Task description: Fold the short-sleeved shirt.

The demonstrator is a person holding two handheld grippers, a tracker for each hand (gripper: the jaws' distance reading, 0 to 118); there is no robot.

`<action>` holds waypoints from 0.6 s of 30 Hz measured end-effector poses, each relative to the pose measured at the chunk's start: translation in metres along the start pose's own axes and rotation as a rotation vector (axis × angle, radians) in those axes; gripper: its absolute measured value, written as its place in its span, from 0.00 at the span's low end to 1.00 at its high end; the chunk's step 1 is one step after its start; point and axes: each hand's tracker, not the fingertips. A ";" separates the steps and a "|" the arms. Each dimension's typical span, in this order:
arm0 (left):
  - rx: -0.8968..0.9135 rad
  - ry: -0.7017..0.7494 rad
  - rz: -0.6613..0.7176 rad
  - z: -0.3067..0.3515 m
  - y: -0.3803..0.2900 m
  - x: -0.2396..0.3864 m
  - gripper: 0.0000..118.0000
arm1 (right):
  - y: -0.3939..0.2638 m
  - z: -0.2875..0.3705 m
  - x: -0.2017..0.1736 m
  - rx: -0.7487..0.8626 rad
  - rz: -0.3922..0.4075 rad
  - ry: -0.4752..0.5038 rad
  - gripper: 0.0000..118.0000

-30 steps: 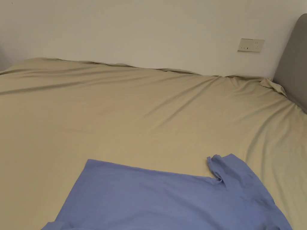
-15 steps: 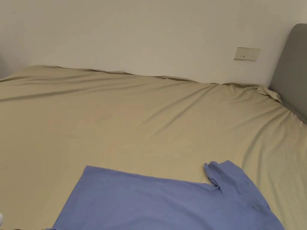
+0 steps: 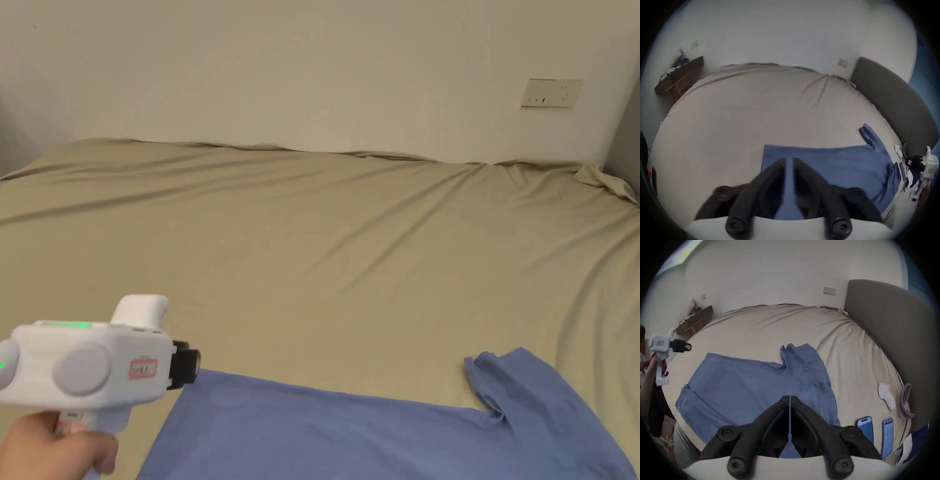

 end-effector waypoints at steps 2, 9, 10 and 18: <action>-0.123 0.016 -0.013 -0.044 0.019 -0.005 0.81 | 0.008 -0.009 0.004 -0.005 0.002 0.000 0.03; -0.309 0.055 0.025 -0.122 0.003 -0.006 0.81 | 0.040 -0.034 0.027 -0.039 -0.017 -0.019 0.03; -0.334 0.044 0.016 -0.124 -0.001 -0.003 0.81 | 0.048 -0.042 0.035 -0.055 -0.038 -0.020 0.03; -0.215 0.025 0.011 -0.105 -0.008 0.001 0.02 | 0.101 -0.173 0.101 -0.433 -0.097 -0.024 0.94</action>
